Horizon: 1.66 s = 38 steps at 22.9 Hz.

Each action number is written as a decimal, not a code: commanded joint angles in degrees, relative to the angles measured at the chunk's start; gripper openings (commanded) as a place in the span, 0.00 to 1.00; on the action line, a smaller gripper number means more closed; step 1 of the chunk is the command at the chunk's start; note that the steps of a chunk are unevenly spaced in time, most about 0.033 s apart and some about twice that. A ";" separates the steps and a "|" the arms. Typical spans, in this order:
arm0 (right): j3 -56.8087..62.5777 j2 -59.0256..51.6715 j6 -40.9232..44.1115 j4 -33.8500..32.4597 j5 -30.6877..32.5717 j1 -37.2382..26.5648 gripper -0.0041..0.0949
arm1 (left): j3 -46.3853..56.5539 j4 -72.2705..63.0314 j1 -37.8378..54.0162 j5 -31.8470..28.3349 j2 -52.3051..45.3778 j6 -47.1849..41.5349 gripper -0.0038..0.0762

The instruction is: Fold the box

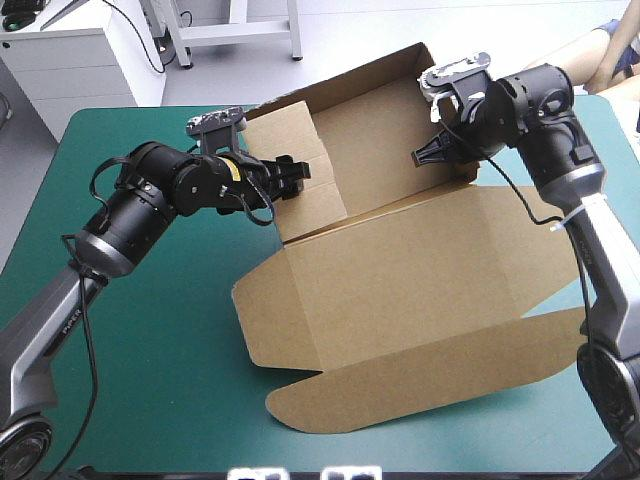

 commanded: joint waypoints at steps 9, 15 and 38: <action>-2.41 -3.63 1.07 2.52 -1.47 1.71 0.02 | -1.73 9.51 -3.95 0.89 -1.53 -5.40 0.73; -7.21 -4.57 1.07 2.68 0.36 1.71 0.02 | -1.73 10.52 -3.95 0.11 -1.08 -5.72 0.72; 3.67 -2.32 10.33 -0.24 0.36 1.71 0.02 | -14.33 13.93 1.10 12.50 5.84 -4.36 0.04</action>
